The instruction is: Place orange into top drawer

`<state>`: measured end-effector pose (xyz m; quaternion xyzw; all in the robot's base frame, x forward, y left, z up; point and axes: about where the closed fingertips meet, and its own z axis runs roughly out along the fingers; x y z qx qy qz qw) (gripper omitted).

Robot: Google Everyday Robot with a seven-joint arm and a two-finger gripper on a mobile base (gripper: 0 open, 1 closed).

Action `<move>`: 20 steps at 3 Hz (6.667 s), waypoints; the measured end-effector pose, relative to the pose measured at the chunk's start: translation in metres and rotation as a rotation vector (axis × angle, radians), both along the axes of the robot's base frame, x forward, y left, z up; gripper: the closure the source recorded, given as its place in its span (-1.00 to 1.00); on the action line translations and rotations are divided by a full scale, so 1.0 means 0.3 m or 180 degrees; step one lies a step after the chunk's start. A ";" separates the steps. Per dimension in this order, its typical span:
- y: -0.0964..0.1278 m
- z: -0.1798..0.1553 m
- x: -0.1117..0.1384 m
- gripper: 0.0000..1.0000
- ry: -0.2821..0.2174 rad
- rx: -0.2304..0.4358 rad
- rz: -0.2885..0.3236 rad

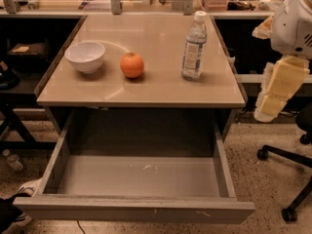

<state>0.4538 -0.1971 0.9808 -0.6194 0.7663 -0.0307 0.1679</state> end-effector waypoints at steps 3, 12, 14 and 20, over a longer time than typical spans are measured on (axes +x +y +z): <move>0.202 0.037 0.090 -1.00 -0.0020 -0.0144 0.0564; 0.649 -0.239 0.498 -1.00 0.0052 0.1440 0.0186; 0.711 -0.229 0.551 -1.00 0.0089 0.1469 0.0268; 0.856 -0.413 0.803 -1.00 0.0473 0.1471 0.0253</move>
Offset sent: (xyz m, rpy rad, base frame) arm 0.0269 0.0873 0.0093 -0.0974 0.0492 0.3081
